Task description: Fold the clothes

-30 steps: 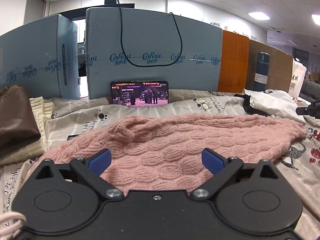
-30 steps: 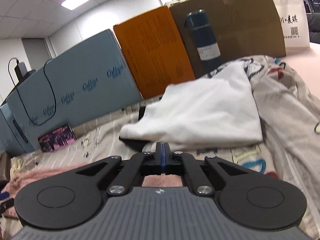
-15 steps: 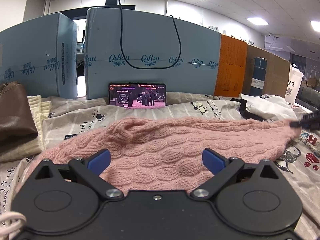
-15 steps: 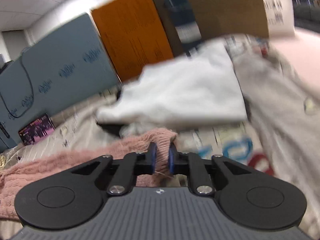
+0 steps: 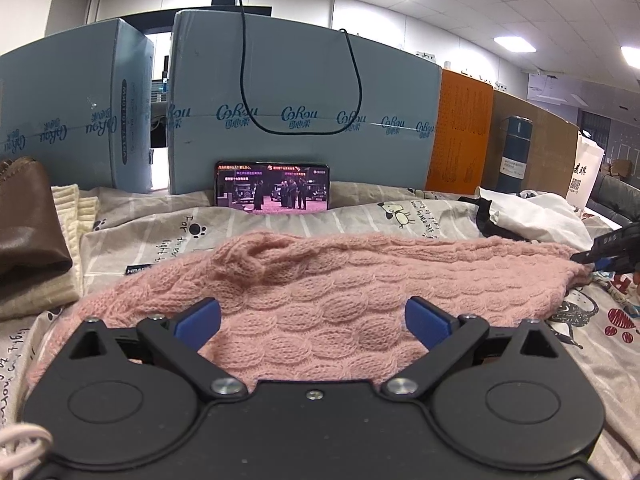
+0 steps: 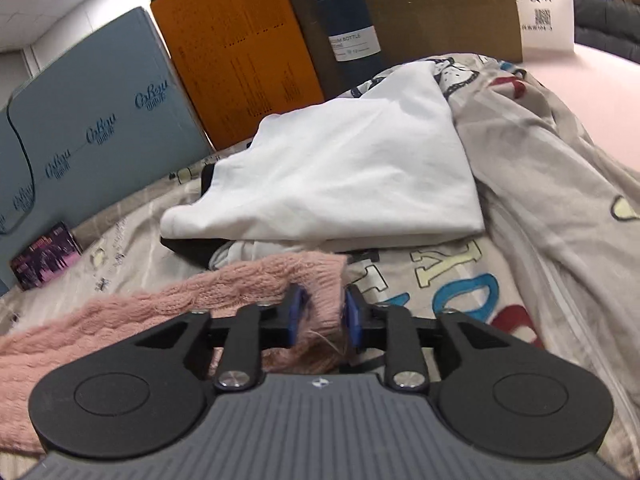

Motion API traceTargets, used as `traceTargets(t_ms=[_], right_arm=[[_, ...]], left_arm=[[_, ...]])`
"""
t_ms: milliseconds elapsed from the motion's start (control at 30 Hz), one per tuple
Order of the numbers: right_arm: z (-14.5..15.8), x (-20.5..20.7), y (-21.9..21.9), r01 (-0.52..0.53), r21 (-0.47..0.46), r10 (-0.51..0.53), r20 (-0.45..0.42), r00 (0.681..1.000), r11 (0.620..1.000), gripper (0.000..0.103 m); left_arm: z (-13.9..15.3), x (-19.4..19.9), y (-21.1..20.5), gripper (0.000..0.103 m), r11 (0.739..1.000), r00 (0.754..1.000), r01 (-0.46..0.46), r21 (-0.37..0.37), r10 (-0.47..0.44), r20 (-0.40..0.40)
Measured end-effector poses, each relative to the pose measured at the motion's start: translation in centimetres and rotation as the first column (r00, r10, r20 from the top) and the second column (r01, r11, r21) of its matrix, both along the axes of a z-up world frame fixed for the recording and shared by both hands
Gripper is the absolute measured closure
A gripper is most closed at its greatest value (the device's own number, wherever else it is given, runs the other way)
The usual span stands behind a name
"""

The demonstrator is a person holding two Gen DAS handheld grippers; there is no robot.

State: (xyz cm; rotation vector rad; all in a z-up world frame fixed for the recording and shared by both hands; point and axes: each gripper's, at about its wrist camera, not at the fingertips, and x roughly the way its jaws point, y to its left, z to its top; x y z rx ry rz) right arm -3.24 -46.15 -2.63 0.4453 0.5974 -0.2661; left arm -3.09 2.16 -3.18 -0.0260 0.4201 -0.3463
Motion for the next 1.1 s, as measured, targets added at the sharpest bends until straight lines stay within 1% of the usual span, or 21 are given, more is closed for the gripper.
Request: traceTargets(t_ms=[33,67,100,167,200,267,300,333,367,400,433,467,600,667,733,867,967,1067,1100], right_arm=[[0.3,-0.3,-0.1,0.007,0.013,-0.007,0.003,1.0,1.0,0.061],[0.6,-0.7,-0.1,0.014,0.026,-0.014,0.006,1.0,1.0,0.048],[0.8,-1.0,0.0,0.013,0.042,-0.014,0.016,1.0,0.999,0.041],[1.1,-1.5,0.1,0.011,0.074,-0.014,0.034,0.999,0.997,0.035],[0.8,-1.2,0.2,0.018,0.076,-0.019,0.019,1.0,0.997,0.031],[0.2,-0.5,0.5,0.031,0.079,-0.03,-0.009,1.0,0.996,0.03],[0.0,-0.3,0.9,0.034,0.065,-0.034,0.0,0.999,0.997,0.029],[-0.2,-0.1,1.3,0.037,0.051,-0.037,0.009,0.999,0.998,0.03],[-0.3,0.1,1.6,0.019,0.061,-0.02,0.014,1.0,0.998,0.043],[-0.4,0.3,2.0,0.002,0.071,-0.003,0.02,1.0,0.997,0.059],[-0.4,0.5,2.4,-0.016,0.081,0.014,0.027,1.0,0.997,0.068],[-0.4,0.7,2.7,-0.026,0.088,0.023,0.033,0.999,0.996,0.08],[1.3,-0.2,4.1,-0.034,0.072,0.023,0.149,0.989,0.997,0.082],[2.7,-0.8,4.9,-0.061,0.078,0.044,0.208,0.977,0.995,0.082],[3.7,-1.2,6.1,-0.105,0.089,0.081,0.245,0.966,0.99,0.082],[4.4,-0.7,9.4,-0.215,0.105,0.182,0.259,0.948,0.971,0.082],[4.0,0.2,11.9,-0.291,0.125,0.256,0.235,0.938,0.949,0.082],[3.4,1.0,13.8,-0.333,0.146,0.301,0.202,0.932,0.932,0.076],[3.2,1.3,14.4,-0.347,0.153,0.316,0.191,0.929,0.925,0.067]], left_arm=[[0.0,0.0,0.0,0.003,1.0,1.0,-0.001,-0.002,0.001,-0.001],[0.0,0.0,0.0,0.003,1.0,1.0,-0.001,-0.004,0.001,0.003],[0.1,-0.1,0.1,0.002,1.0,1.0,0.0,-0.006,0.0,0.007],[0.1,-0.2,0.0,0.002,1.0,1.0,0.003,-0.006,-0.003,0.012],[0.1,-0.2,0.0,0.002,1.0,1.0,0.003,-0.006,-0.003,0.014],[0.2,-0.3,0.0,0.002,1.0,1.0,0.003,-0.008,-0.003,0.019],[0.2,-0.4,0.1,0.002,1.0,1.0,0.004,-0.01,-0.004,0.021],[0.2,-0.4,0.1,0.002,1.0,1.0,0.005,-0.011,-0.005,0.022],[0.2,-0.4,0.2,0.002,1.0,1.0,0.006,-0.013,-0.005,0.024],[0.2,-0.4,0.2,0.001,1.0,1.0,0.005,-0.015,-0.004,0.024],[0.2,-0.4,0.2,0.001,1.0,1.0,0.004,-0.017,-0.003,0.024],[0.3,-0.4,0.3,0.001,1.0,1.0,0.001,-0.019,0.0,0.022],[0.5,-0.5,0.7,0.001,0.999,0.999,-0.019,-0.038,0.02,0.027],[0.6,-0.5,0.9,0.001,0.999,0.999,-0.032,-0.044,0.034,0.033],[0.6,-0.4,1.0,0.001,0.998,0.999,-0.044,-0.043,0.046,0.029],[0.6,-0.4,1.0,0.0,0.998,0.999,-0.031,-0.053,0.033,0.033],[0.7,-0.5,1.0,0.0,0.998,0.999,-0.024,-0.06,0.026,0.038],[0.6,-0.5,1.1,0.0,0.998,0.999,-0.019,-0.067,0.021,0.036],[0.6,-0.5,1.1,0.0,0.997,0.999,-0.018,-0.069,0.02,0.035]])
